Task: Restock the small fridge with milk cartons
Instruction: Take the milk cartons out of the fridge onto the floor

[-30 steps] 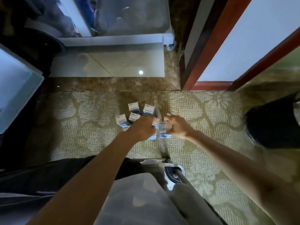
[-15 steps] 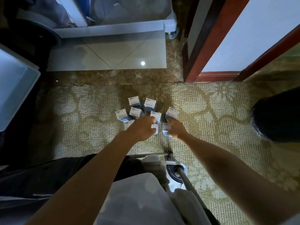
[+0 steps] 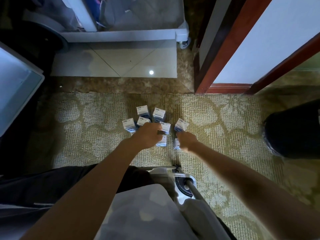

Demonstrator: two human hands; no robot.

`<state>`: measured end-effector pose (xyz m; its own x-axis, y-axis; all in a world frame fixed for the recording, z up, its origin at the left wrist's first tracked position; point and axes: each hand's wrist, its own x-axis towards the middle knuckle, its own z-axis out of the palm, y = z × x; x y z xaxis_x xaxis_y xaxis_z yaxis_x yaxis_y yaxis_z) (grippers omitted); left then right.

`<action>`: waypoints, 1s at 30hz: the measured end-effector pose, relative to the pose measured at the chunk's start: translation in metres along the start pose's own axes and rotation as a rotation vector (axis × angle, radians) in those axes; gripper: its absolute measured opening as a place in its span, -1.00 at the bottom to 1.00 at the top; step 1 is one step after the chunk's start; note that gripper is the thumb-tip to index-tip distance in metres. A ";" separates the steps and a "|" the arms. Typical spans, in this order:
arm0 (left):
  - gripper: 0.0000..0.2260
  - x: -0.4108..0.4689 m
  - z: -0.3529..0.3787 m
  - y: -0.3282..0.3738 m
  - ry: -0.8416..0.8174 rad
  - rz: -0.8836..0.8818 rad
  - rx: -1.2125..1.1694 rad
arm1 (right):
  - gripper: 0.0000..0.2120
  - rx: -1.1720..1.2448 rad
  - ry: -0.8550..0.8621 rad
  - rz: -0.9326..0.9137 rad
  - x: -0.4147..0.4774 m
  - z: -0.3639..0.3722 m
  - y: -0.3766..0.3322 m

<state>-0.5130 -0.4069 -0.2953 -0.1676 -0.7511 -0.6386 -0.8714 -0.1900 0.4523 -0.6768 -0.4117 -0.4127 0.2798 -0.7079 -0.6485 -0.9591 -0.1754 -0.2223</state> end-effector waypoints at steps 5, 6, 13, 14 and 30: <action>-0.84 -0.009 -0.016 -0.006 0.070 -0.034 -0.039 | -0.76 -0.089 0.114 -0.042 -0.009 -0.041 -0.028; -0.87 -0.012 -0.021 -0.009 0.099 -0.043 -0.046 | -0.77 -0.091 0.127 -0.064 -0.012 -0.052 -0.037; -0.78 -0.048 -0.089 -0.036 0.508 -0.162 -0.142 | -0.79 -0.068 0.305 -0.373 -0.023 -0.141 -0.127; -0.77 -0.058 -0.100 -0.043 0.591 -0.181 -0.152 | -0.80 -0.061 0.338 -0.412 -0.025 -0.153 -0.146; -0.74 -0.294 -0.161 -0.197 1.332 -0.747 -0.308 | -0.78 -0.287 0.519 -1.175 -0.142 -0.174 -0.445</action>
<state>-0.2174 -0.2500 -0.0963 0.9057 -0.3968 0.1490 -0.4144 -0.7551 0.5080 -0.2975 -0.3519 -0.0951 0.9603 -0.2027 0.1918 -0.1506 -0.9551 -0.2553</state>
